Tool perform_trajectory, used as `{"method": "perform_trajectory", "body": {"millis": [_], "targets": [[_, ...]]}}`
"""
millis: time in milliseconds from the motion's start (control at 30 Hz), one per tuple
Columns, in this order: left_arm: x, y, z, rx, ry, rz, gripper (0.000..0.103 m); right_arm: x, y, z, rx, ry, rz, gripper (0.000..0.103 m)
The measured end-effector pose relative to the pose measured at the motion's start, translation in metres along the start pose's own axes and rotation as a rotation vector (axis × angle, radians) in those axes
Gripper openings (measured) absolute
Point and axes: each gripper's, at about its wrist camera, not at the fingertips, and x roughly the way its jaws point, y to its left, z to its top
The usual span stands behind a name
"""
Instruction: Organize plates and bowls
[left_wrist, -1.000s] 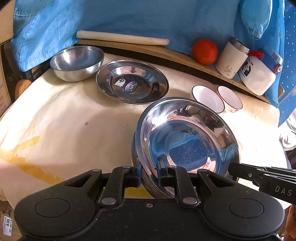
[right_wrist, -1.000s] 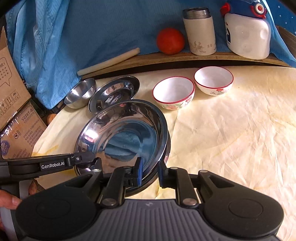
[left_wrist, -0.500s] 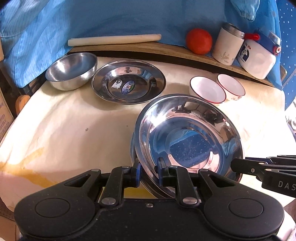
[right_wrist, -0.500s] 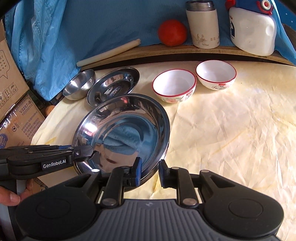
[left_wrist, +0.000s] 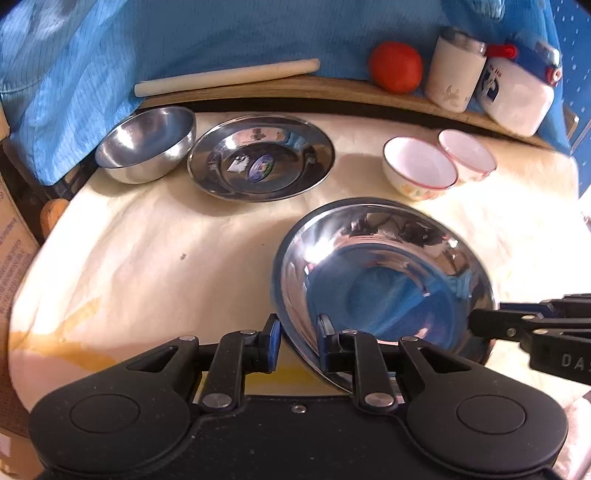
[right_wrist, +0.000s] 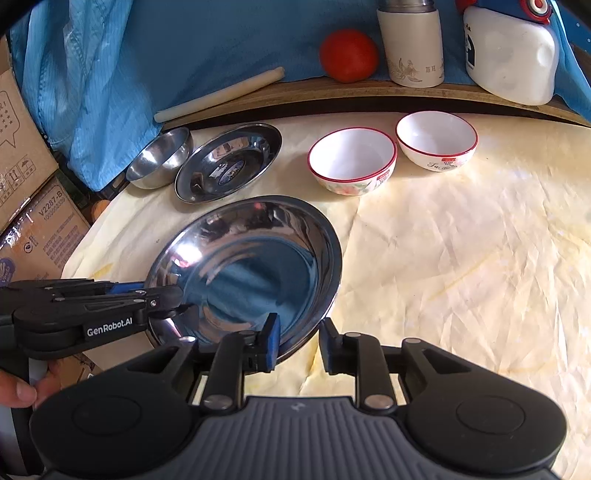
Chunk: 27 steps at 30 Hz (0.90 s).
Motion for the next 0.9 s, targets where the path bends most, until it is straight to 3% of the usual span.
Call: {"method": "perform_trajectory", "body": {"millis": [333,400,700,767,900], "targets": [[0.0,0.003,0.001,-0.017,0.01,0.006,0.022,0.003,0.005,0.0,-0.057,0.014,-0.006,0.026],[-0.002,0.005,0.001,-0.033,-0.002,0.003,0.032,0.003,0.004,0.001,-0.063,0.013,-0.009,0.028],[-0.009,0.021,0.012,-0.141,-0.081,0.01,0.079,-0.005,-0.002,0.017,-0.114,-0.025,0.006,0.071],[-0.008,0.028,0.016,-0.183,-0.094,0.012,0.086,-0.006,-0.006,0.022,-0.118,-0.036,0.01,0.084],[-0.005,0.04,0.023,-0.292,-0.123,0.015,0.099,-0.007,-0.016,0.033,-0.128,-0.07,0.026,0.095]]}}
